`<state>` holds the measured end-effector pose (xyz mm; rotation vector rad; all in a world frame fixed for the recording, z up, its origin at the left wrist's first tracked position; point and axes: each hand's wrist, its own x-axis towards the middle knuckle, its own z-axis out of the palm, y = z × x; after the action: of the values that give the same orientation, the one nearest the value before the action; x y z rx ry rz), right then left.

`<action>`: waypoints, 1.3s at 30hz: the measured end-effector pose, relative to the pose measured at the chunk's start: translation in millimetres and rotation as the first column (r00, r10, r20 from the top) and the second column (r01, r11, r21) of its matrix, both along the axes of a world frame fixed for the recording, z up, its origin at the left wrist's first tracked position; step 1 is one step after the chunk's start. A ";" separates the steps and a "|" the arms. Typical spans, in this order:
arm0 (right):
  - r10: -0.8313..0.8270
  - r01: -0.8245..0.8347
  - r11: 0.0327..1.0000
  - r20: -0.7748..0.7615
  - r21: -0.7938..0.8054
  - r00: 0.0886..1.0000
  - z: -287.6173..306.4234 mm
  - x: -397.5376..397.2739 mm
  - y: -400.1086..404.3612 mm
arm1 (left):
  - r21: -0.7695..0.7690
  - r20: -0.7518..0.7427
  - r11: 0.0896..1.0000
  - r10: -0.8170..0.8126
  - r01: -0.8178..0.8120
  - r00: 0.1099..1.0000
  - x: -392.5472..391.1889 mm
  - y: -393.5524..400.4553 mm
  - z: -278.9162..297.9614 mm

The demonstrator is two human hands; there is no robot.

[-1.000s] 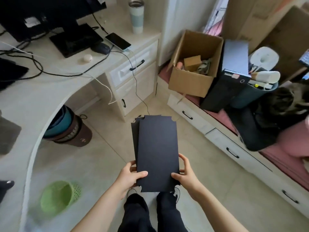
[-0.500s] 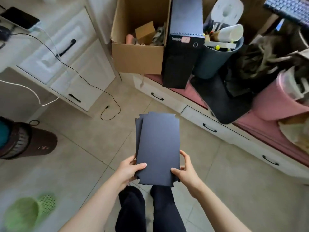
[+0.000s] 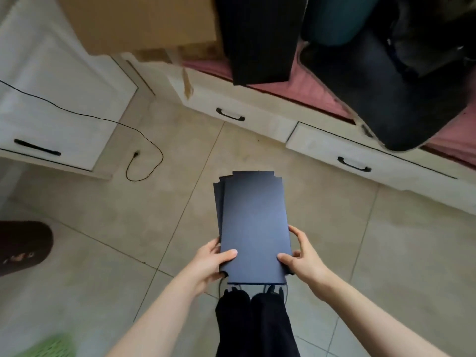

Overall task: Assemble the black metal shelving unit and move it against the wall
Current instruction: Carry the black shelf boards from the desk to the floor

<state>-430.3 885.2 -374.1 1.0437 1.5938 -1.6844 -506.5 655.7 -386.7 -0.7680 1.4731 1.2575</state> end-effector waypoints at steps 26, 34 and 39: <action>0.212 -0.209 0.967 -0.005 0.148 0.977 -337.7 -65.9 -20.0 | -0.023 -0.024 1.000 -0.016 0.016 1.000 -52.3 -18.5 -338.7; 0.238 -0.249 0.949 0.077 0.192 0.968 -369.5 -55.2 -34.7 | -0.071 0.036 0.997 0.030 -0.027 0.999 -32.5 -34.5 -369.7; 0.283 -0.309 0.916 0.135 0.255 0.950 -388.5 -49.1 -53.2 | -0.210 -0.012 0.977 -0.051 0.047 0.999 -17.1 -32.7 -384.4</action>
<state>-479.4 831.9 -762.7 0.9383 1.8526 -1.2196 -523.5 623.0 -771.1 -0.8551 1.6473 1.0857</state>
